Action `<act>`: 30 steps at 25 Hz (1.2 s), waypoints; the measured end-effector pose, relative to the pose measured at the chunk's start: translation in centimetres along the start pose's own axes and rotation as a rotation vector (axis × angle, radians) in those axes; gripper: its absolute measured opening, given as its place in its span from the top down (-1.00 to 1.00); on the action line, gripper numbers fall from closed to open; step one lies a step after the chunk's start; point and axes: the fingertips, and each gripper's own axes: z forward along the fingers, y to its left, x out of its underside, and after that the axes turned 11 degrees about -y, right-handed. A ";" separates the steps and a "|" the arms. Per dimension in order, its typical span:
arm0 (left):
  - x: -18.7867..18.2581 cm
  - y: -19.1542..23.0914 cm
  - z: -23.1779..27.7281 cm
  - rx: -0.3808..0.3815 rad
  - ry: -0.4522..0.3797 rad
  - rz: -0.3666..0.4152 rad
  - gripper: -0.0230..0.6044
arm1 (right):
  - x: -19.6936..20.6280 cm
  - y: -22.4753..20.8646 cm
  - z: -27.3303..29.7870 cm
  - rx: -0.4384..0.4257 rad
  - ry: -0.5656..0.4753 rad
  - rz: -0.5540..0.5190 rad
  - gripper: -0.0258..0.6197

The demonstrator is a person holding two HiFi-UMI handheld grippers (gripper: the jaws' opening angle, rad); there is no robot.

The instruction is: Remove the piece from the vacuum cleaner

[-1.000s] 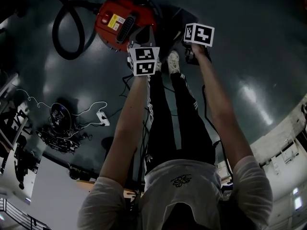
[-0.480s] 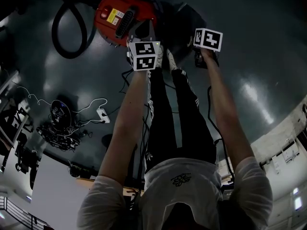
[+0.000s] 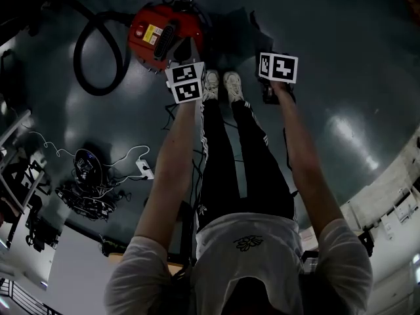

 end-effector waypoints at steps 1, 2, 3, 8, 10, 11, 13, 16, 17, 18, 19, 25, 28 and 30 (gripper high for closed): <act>-0.9 -0.3 -0.5 0.008 -0.020 0.016 0.92 | -0.7 0.1 -0.7 0.000 -0.016 0.002 0.81; -1.8 -0.8 -1.1 0.022 -0.035 0.035 0.92 | -1.4 0.2 -1.6 0.000 -0.034 0.007 0.81; -2.7 -1.3 -1.7 0.035 -0.046 0.046 0.92 | -2.1 0.4 -2.6 0.000 -0.051 0.014 0.81; -9.0 -5.0 -6.6 0.070 -0.124 0.017 0.92 | -6.0 2.3 -10.3 -0.022 -0.161 0.046 0.81; -12.5 -6.4 -9.6 0.081 -0.179 0.013 0.92 | -7.5 4.1 -14.7 -0.047 -0.224 0.059 0.81; -14.6 -7.2 -11.2 0.084 -0.211 0.008 0.92 | -8.4 4.9 -17.0 -0.062 -0.254 0.061 0.81; -19.3 -8.6 -14.2 0.093 -0.279 0.007 0.92 | -10.5 6.5 -21.8 -0.092 -0.315 0.055 0.81; -27.4 -9.4 -17.6 0.111 -0.392 0.039 0.92 | -15.4 9.3 -28.6 -0.147 -0.418 0.043 0.81; -30.1 -9.4 -18.5 0.111 -0.436 0.046 0.92 | -17.0 10.2 -30.5 -0.166 -0.455 0.030 0.81; -32.6 -9.2 -19.5 0.105 -0.486 0.043 0.92 | -18.5 11.1 -32.3 -0.186 -0.494 0.009 0.81; -34.9 -8.9 -20.5 0.093 -0.541 0.031 0.92 | -20.0 11.9 -33.9 -0.204 -0.539 -0.017 0.81; -42.6 -9.9 -26.2 0.086 -0.742 0.039 0.92 | -25.0 14.5 -42.9 -0.267 -0.773 -0.096 0.81; -44.7 -10.0 -27.6 0.078 -0.798 0.063 0.92 | -26.9 15.7 -45.9 -0.312 -0.854 -0.123 0.81; -45.8 -9.9 -28.3 0.070 -0.823 0.080 0.92 | -27.9 16.4 -47.4 -0.326 -0.895 -0.139 0.81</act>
